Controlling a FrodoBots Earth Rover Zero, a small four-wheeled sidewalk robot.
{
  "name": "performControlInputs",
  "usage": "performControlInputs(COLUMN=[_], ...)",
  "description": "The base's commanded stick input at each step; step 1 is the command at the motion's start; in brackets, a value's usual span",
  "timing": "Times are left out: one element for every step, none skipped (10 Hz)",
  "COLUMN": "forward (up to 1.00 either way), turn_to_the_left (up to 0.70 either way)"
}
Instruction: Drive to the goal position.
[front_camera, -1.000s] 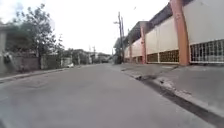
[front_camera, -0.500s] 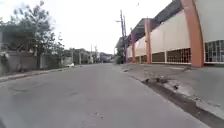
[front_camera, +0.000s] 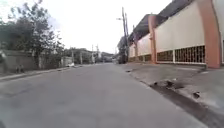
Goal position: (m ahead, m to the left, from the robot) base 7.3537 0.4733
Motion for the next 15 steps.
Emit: performControlInputs(forward=[1.0, 1.0, 1.0, 1.0, 1.0, 1.0, 1.0, 1.0, 1.0, 1.0, 1.0, 1.0, 1.0, 1.0, 1.0], turn_to_the_left=[0.06, 0.06, 0.06, 0.06, 0.06, 0.06, 0.06, 0.06, 0.06, 0.06, 0.06, 0.06, 0.06, 0.06, 0.06])
